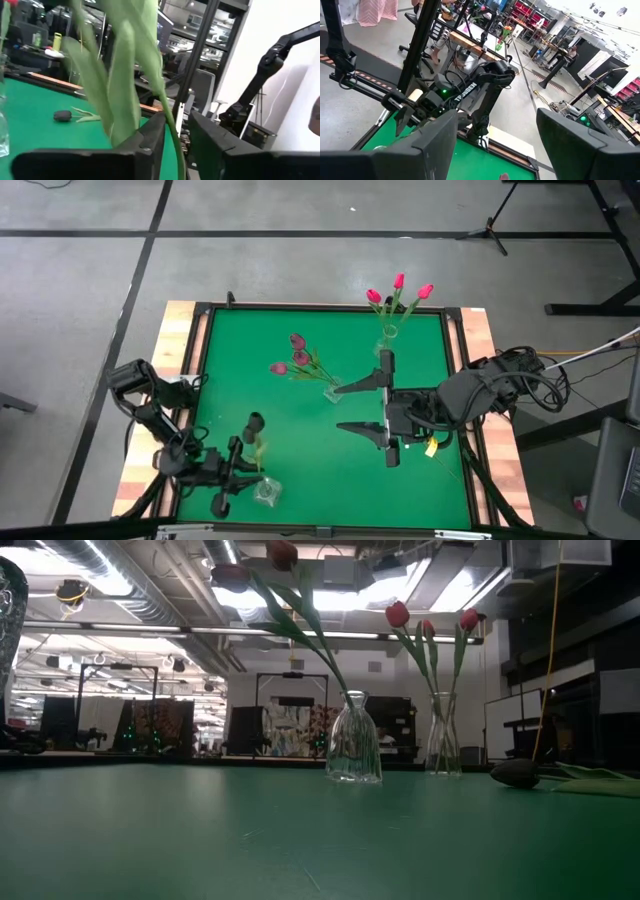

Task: Sort flowers into vase by color
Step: Put the left black tulip into the bottom transparent vase

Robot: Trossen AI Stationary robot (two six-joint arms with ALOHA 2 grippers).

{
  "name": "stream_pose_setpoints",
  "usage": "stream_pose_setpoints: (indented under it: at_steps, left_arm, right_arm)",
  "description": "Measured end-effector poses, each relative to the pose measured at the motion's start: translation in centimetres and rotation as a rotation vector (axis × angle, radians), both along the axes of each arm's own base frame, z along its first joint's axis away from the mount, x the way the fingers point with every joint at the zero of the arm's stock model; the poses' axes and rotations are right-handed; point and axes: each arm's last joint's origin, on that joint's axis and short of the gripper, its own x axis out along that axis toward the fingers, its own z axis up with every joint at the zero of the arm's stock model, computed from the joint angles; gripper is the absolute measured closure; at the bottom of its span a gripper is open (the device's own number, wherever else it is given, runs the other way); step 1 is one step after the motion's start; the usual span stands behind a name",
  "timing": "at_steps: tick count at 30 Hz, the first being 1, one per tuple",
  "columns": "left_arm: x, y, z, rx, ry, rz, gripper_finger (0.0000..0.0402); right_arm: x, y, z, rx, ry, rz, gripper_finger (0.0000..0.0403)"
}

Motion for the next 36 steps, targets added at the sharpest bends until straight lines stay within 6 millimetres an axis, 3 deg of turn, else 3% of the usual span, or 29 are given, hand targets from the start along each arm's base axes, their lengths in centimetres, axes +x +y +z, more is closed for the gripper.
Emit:
stream_pose_setpoints:
  at_steps: [8,14,21,28,36]
  left_arm:
    - [-1.7,-0.8,0.0,-0.026,0.026,0.014,0.0254]
    - [-3.2,-1.4,-0.1,-0.043,0.055,0.037,0.0226]
    - [-2.2,-1.1,-0.1,-0.04,0.04,0.026,0.0196]
    - [-3.0,-1.4,-0.2,-0.046,0.055,0.024,0.0153]
    - [-3.2,-1.9,-0.8,-0.075,0.067,-0.043,0.0148]
  right_arm:
    - [-0.1,-0.1,-0.4,-0.011,0.041,-0.013,0.0132]
    - [-0.1,-1.0,-2.5,0.018,0.201,-0.173,0.0132]
    - [0.9,-0.7,-4.4,0.017,0.27,-0.187,0.0132]
    - [0.7,-1.0,-5.1,0.034,0.325,-0.24,0.0132]
    - [0.3,-1.3,-5.6,0.056,0.364,-0.298,0.0132]
